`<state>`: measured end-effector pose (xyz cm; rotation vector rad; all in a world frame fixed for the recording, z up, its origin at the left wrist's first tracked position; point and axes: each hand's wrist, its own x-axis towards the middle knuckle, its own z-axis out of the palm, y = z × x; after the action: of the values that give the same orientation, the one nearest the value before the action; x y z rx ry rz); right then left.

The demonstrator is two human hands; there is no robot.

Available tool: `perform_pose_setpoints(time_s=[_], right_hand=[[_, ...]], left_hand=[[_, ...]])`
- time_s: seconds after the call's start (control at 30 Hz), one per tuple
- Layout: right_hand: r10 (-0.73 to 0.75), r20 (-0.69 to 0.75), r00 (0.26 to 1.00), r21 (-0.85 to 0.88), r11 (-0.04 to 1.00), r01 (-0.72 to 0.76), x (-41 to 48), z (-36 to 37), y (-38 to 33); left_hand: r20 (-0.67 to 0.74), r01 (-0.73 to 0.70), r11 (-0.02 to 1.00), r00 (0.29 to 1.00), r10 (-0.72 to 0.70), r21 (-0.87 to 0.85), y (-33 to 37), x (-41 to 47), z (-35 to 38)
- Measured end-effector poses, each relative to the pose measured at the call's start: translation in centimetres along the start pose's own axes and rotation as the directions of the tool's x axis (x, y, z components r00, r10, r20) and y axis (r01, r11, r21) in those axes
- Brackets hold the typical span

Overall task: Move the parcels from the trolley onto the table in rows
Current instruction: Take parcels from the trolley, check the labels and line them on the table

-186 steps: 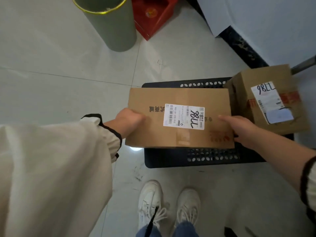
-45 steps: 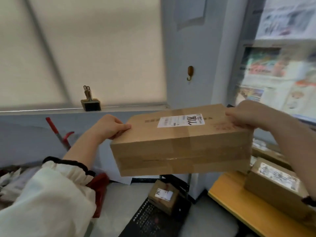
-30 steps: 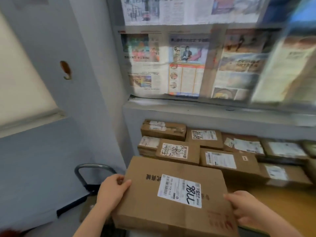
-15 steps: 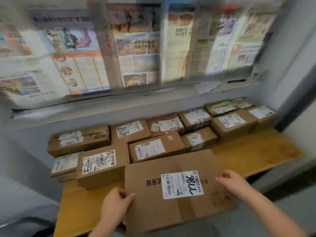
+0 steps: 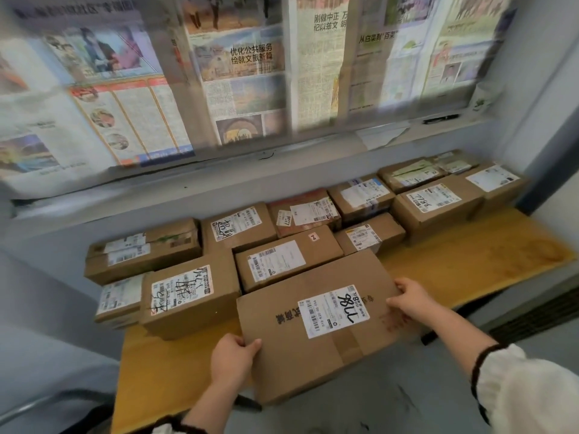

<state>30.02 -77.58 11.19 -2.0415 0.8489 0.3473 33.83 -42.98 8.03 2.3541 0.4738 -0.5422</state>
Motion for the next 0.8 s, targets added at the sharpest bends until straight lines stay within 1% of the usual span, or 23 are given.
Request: perform_pose_setpoints(time_s=[0.13, 0.2, 0.3, 0.47, 0.63, 0.7, 0.77, 0.8], right_hand=[[0.013, -0.068, 0.998, 0.017, 1.0, -0.012, 0.6, 0.7, 0.4], [0.015, -0.081, 0.997, -0.001, 1.0, -0.015, 0.8, 1.1, 0.6], [0.026, -0.082, 0.996, -0.028, 0.999, -0.028, 1.1, 1.2, 0.4], [0.052, -0.048, 0.997, -0.123, 0.991, -0.058, 1.6, 1.1, 0.4], [0.02, -0.044, 0.999, -0.16, 0.987, -0.026, 1.8, 1.0, 0.4], [0.024, -0.045, 0.999, -0.174, 0.984, -0.031, 1.5, 0.9, 0.4], [0.019, -0.04, 0.999, -0.237, 0.971, -0.028, 0.9, 0.8, 0.0], [-0.018, -0.073, 0.997, -0.315, 0.949, -0.006, 0.6, 0.8, -0.4]], left_hand=[[-0.023, -0.028, 1.0, 0.999, 0.028, -0.003, -0.3, -0.2, 0.3], [-0.039, -0.045, 0.999, 0.998, 0.045, 0.009, -0.4, -0.3, 0.5], [-0.048, -0.049, 0.998, 0.998, 0.051, 0.034, -0.3, -0.2, 0.6], [-0.061, -0.057, 0.997, 0.996, 0.06, 0.053, -0.3, -0.2, 0.9], [-0.082, -0.076, 0.995, 0.993, 0.082, 0.071, -0.4, -0.7, 0.9], [-0.066, -0.091, 0.992, 0.993, 0.097, 0.089, -0.4, -0.8, 0.6], [-0.035, -0.115, 0.984, 0.992, 0.121, 0.133, -0.3, -0.9, 0.1], [-0.03, -0.132, 0.978, 0.99, 0.138, 0.162, -0.2, -0.9, -0.2]])
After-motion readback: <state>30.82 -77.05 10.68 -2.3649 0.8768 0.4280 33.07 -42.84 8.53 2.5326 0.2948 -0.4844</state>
